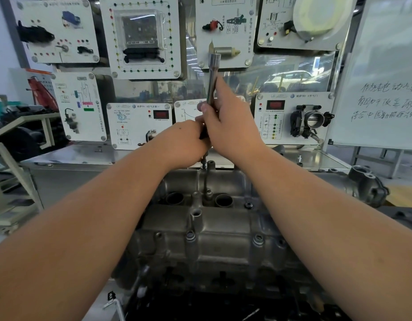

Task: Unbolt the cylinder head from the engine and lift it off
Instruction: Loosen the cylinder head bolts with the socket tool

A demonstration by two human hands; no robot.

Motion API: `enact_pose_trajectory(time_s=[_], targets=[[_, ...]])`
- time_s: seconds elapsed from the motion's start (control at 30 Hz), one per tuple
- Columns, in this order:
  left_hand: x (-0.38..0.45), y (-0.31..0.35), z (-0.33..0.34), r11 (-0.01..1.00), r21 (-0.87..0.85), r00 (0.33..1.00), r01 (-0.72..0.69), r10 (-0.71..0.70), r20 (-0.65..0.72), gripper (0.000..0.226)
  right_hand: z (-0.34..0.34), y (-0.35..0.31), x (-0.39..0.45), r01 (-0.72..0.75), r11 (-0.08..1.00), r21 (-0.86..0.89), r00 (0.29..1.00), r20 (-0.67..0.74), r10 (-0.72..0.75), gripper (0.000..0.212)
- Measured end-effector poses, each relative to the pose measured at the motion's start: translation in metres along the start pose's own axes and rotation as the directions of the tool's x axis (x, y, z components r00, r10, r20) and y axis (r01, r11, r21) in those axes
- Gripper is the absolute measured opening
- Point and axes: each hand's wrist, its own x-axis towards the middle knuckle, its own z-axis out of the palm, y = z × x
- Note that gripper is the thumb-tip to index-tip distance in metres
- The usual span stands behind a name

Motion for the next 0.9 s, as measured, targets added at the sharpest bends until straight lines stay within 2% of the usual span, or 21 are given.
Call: enact_pose_trajectory(time_s=[0.17,0.27,0.4,0.6,0.77,0.9], targets=[[0.0000,0.0026,-0.0029,0.996,0.087,1.000,-0.015,0.014,0.008,0.024,0.0003,0.0001,-0.0034,0.004,1.000,-0.002,1.000,-0.019,-0.004,0.071],[-0.0004,0.0029,-0.0024,0.994,0.110,1.000,-0.017,0.019,-0.010,0.025,-0.0004,-0.0002,-0.0023,0.028,0.999,-0.036,0.999,-0.041,-0.029,0.058],[-0.0009,0.0012,-0.0017,0.999,0.037,1.000,-0.002,0.002,-0.001,0.013,-0.0009,0.0027,-0.0001,0.012,1.000,-0.021,1.000,-0.018,-0.012,0.049],[-0.0018,0.0044,-0.0036,0.996,0.084,1.000,0.013,-0.014,0.016,0.025,-0.0006,0.0001,-0.0034,0.012,1.000,-0.009,1.000,-0.007,-0.012,0.065],[-0.0020,0.0033,-0.0027,0.999,0.047,0.999,0.025,-0.026,0.019,0.018,-0.0001,0.0007,-0.0021,-0.010,0.999,0.042,1.000,0.004,0.010,0.063],[-0.0015,0.0030,-0.0028,0.997,0.069,0.999,0.026,-0.028,0.023,0.019,0.0002,0.0014,-0.0026,0.006,1.000,-0.022,1.000,-0.011,-0.006,0.075]])
